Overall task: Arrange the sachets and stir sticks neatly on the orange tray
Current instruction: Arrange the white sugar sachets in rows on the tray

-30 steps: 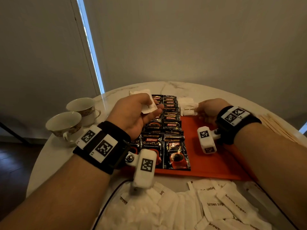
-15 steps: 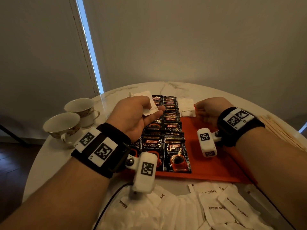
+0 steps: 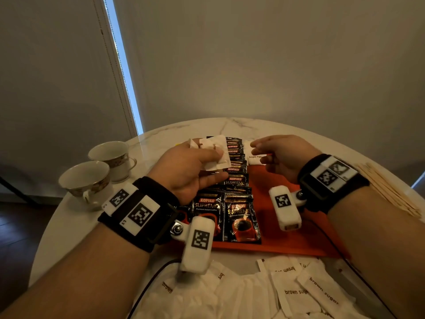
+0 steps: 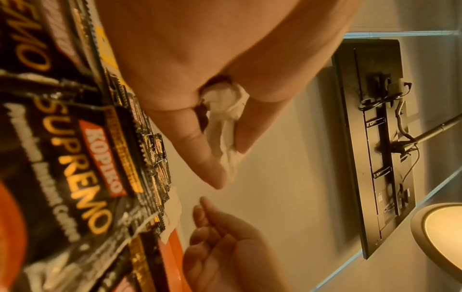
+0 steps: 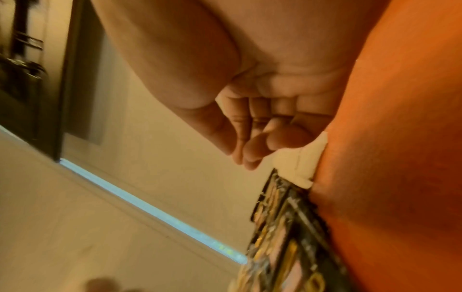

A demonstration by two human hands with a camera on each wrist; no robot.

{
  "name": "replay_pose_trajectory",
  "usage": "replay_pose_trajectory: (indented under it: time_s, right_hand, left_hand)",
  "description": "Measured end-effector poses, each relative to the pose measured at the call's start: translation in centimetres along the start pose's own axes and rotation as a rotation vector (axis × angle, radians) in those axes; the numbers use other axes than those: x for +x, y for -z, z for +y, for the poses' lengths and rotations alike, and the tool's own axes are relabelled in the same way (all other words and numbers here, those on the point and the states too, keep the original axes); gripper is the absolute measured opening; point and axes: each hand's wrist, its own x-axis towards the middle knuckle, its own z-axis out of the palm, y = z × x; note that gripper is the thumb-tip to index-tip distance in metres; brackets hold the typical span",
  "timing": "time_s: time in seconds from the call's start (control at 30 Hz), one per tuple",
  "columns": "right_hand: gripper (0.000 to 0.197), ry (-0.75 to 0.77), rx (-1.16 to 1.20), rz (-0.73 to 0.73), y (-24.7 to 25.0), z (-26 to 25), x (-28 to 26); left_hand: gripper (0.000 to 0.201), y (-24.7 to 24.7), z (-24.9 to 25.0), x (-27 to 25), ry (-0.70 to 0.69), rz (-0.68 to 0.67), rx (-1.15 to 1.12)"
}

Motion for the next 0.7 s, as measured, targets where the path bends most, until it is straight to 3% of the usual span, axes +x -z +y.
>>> replay_pose_trajectory:
  time_s: [0.17,0.3,0.47,0.7]
  right_hand:
    - [0.021,0.154,0.143,-0.246,-1.2,0.0,-5.1]
    - [0.012,0.237,0.139,-0.194,-2.1,1.0,-6.3]
    - [0.016,0.289,0.169,-0.186,-2.1,1.3,-6.4]
    - [0.019,0.291,0.254,-0.165,-2.0,1.1,-6.7]
  left_hand:
    - [0.029,-0.4,-0.6,-0.6,-0.078,-0.113,0.221]
    - [0.032,-1.0,-1.0,-1.0,-0.086,-0.168,0.354]
    - [0.031,-1.6,-0.5,-1.0,-0.147,-0.078,0.515]
    - [0.019,-1.5,-0.8,-0.6,-0.185,0.002,0.413]
